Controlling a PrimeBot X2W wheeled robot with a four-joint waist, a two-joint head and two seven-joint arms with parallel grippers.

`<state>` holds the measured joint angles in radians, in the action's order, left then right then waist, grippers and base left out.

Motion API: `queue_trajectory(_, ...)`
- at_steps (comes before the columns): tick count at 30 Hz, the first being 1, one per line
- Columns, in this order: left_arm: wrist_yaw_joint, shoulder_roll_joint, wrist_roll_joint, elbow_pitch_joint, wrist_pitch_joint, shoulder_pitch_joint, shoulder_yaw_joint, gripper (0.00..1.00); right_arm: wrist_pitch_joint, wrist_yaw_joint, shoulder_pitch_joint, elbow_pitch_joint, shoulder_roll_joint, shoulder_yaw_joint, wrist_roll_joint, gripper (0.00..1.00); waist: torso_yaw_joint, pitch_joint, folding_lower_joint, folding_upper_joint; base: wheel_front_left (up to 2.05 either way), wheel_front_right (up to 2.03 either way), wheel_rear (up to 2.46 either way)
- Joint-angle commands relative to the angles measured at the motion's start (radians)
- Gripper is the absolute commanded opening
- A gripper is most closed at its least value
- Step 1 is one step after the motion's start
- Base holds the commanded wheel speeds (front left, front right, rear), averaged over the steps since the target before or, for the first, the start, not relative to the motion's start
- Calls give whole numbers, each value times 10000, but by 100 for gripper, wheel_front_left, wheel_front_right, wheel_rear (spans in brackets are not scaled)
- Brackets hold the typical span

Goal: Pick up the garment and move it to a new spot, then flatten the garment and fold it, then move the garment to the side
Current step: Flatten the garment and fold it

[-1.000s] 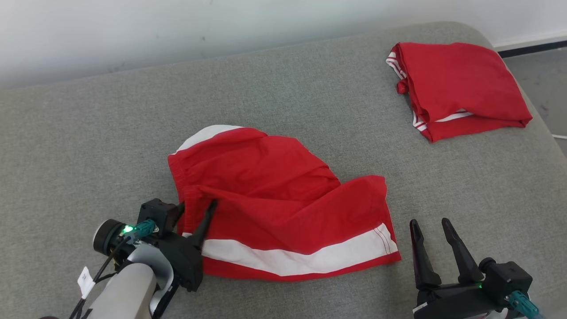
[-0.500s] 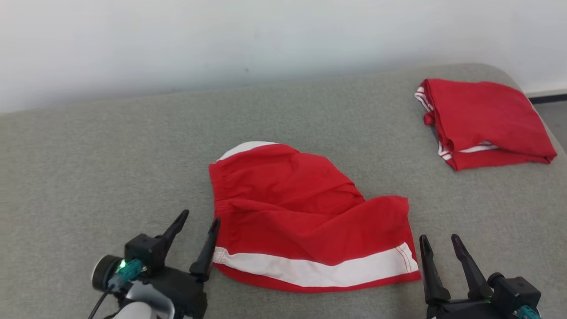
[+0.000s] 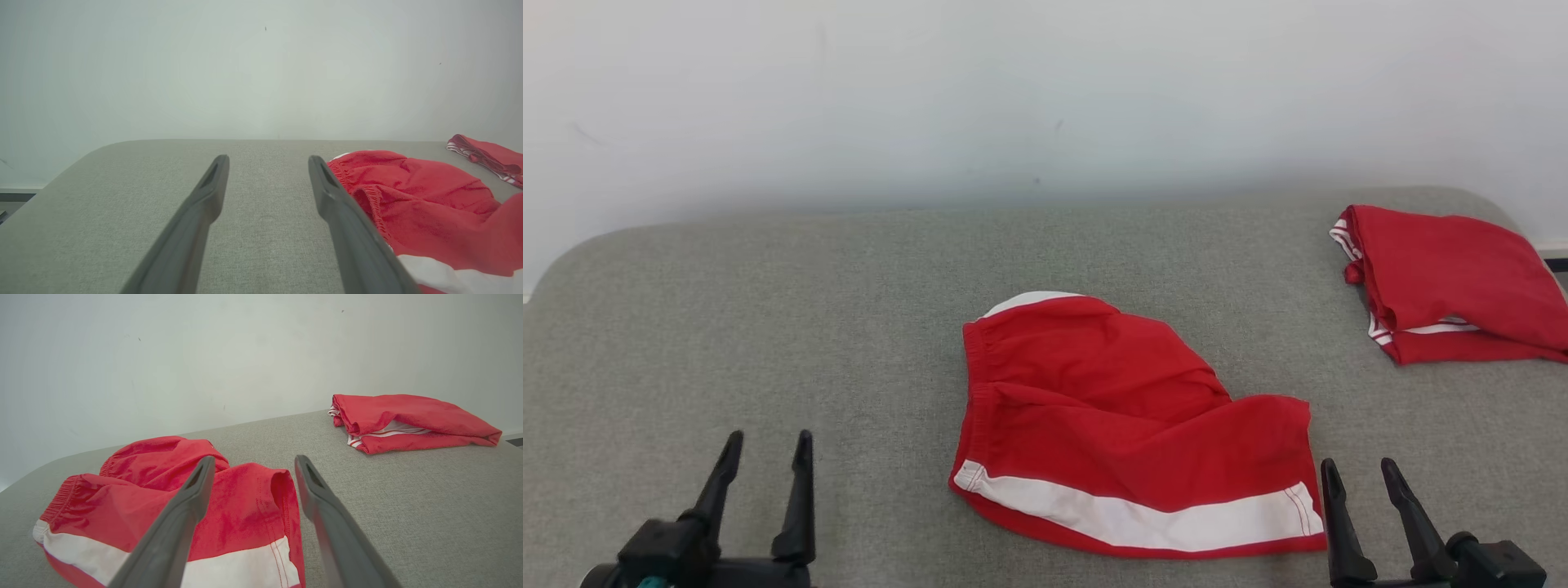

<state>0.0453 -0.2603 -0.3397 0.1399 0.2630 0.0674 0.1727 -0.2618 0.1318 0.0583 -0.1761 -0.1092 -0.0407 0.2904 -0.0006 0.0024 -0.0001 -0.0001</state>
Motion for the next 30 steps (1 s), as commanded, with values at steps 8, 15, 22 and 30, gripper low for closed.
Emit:
queue_trajectory(8, -36, 191, 321, -1000, 16, -1154, -1217, 100, -42, -27, 408, 247, 85, 136, -204, 100, 189, -147, 1, 1, 0, 0, 0)
queue_trajectory(15, -351, 344, 457, -903, 16, -1531, -1561, 100, 105, -27, 627, 256, 205, 146, -383, 100, 228, -233, 1, 1, 0, 0, 0)
queue_trajectory(22, -559, 547, 670, -714, 16, -1474, -1664, 100, 212, -29, 667, 319, 264, 118, -488, 100, 220, -223, 1, 1, 0, 0, 0)
queue_trajectory(30, -920, 700, 872, -458, 17, -1234, -1486, 100, 430, -29, 508, 161, 87, 256, -591, 100, 125, -114, 1, 1, 0, 0, 0)
